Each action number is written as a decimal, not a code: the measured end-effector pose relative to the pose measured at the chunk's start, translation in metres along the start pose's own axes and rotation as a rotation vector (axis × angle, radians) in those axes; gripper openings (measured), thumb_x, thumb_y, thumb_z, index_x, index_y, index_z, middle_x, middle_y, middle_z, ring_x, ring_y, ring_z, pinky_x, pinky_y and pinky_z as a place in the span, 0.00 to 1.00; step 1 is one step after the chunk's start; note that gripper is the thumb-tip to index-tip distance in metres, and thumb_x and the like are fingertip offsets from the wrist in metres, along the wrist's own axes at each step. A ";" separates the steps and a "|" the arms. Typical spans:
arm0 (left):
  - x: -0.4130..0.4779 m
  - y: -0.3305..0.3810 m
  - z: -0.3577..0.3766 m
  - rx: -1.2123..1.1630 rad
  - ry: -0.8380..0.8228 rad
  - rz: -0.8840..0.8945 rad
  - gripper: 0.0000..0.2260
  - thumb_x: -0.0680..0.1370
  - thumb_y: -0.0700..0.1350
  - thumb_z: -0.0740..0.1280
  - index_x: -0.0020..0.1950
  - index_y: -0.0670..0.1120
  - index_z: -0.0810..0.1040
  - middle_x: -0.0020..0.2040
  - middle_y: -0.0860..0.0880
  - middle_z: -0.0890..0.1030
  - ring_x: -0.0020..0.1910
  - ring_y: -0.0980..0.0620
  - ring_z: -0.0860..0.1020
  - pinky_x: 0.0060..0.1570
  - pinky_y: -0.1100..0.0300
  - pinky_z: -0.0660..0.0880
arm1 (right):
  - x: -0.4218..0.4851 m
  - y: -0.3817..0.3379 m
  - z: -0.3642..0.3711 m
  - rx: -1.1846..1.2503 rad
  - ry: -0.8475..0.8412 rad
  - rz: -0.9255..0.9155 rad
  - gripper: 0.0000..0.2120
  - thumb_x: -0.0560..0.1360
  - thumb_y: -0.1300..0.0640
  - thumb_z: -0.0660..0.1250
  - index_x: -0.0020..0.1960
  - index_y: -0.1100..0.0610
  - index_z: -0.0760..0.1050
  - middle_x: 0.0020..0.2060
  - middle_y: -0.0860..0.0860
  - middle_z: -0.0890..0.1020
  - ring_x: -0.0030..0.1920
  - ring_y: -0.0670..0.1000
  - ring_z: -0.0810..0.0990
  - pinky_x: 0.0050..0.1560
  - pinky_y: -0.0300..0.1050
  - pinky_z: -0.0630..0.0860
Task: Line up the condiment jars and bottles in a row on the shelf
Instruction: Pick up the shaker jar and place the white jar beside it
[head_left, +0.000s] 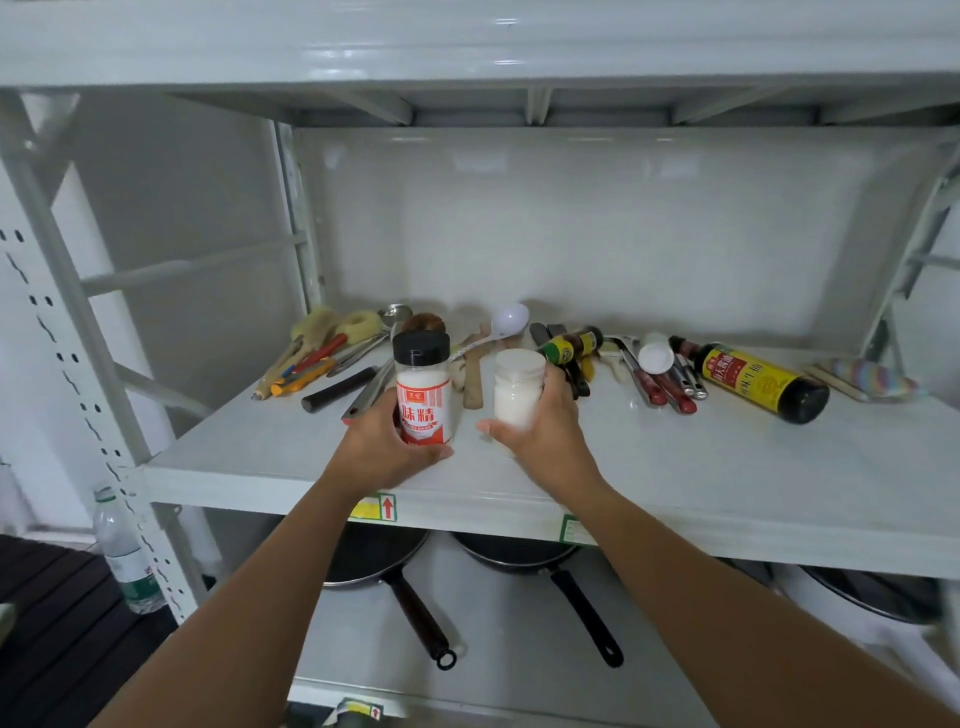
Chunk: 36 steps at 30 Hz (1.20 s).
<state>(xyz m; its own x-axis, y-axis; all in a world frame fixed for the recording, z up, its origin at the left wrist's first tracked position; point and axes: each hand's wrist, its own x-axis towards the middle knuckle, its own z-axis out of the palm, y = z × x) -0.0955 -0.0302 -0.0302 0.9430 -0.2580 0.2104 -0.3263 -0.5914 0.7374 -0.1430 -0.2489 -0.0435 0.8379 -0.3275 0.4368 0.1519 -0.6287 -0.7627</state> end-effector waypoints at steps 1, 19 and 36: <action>0.001 0.000 0.000 0.001 0.003 0.004 0.40 0.67 0.56 0.83 0.75 0.55 0.68 0.68 0.52 0.79 0.62 0.50 0.78 0.64 0.49 0.76 | 0.001 0.001 0.000 0.009 0.001 0.006 0.47 0.64 0.40 0.83 0.74 0.48 0.60 0.67 0.48 0.70 0.68 0.53 0.71 0.67 0.61 0.75; -0.001 0.000 0.000 0.006 -0.001 0.005 0.39 0.68 0.55 0.82 0.75 0.55 0.68 0.69 0.51 0.78 0.64 0.49 0.78 0.63 0.50 0.76 | -0.001 0.006 -0.015 0.235 -0.175 0.105 0.32 0.71 0.52 0.81 0.72 0.48 0.73 0.60 0.45 0.82 0.60 0.48 0.82 0.60 0.48 0.81; 0.001 -0.004 0.000 -0.016 -0.024 0.011 0.38 0.69 0.55 0.82 0.76 0.55 0.68 0.69 0.52 0.78 0.66 0.48 0.78 0.64 0.51 0.76 | -0.006 -0.003 -0.013 0.137 -0.141 0.060 0.31 0.72 0.54 0.79 0.70 0.48 0.69 0.60 0.46 0.80 0.57 0.45 0.80 0.47 0.35 0.74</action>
<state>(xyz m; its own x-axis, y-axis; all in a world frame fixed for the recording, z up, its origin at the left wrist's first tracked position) -0.0932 -0.0284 -0.0328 0.9374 -0.2831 0.2030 -0.3354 -0.5763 0.7453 -0.1555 -0.2543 -0.0374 0.9112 -0.2531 0.3251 0.1615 -0.5064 -0.8470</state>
